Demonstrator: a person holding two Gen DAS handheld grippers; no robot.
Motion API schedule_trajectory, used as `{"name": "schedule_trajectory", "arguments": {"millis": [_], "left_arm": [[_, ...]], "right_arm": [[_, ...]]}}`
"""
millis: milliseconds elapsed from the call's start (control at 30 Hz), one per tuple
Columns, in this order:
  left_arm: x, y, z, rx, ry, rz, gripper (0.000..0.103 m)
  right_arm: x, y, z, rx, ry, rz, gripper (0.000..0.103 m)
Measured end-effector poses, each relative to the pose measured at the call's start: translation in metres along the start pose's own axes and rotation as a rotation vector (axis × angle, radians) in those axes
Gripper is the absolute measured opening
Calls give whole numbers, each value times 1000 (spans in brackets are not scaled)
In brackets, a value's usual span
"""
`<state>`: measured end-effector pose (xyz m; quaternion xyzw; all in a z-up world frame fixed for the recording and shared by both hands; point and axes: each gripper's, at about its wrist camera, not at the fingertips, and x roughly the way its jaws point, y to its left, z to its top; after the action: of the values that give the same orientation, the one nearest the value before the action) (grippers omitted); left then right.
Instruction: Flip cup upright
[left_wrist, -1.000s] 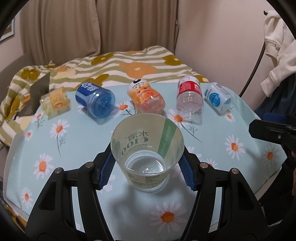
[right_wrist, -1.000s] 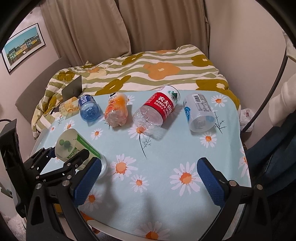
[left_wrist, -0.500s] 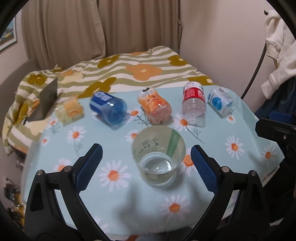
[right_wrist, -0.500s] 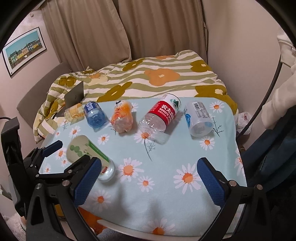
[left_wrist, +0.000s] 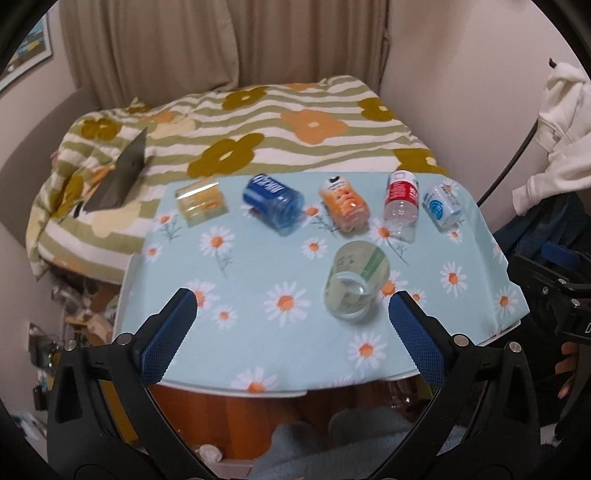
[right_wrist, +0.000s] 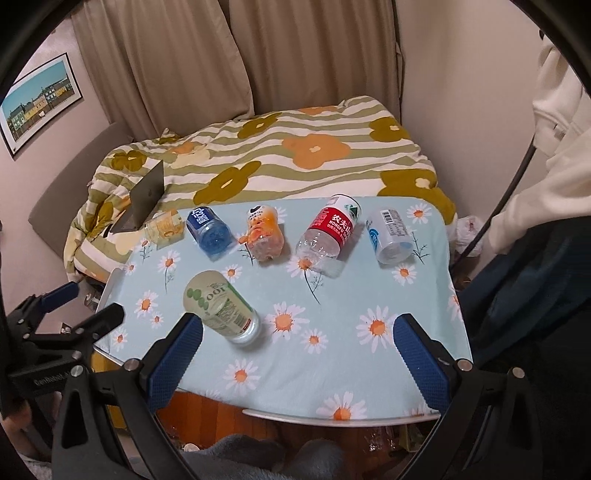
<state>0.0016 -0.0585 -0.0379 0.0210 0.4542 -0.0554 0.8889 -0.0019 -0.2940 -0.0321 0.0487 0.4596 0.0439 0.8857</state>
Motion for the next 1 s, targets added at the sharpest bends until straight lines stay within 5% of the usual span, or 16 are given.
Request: {"name": "schedule_trajectory", "arguments": {"millis": [400,1000], "left_arm": [[-6,35,-13,-38,7,25,103],[-8,29,-17,-11,-2,35,103]], "right_arm": [[-3,23,-19,-25,-5,-165,103],[-7,29,-20,-16,-14,-190,103]]}}
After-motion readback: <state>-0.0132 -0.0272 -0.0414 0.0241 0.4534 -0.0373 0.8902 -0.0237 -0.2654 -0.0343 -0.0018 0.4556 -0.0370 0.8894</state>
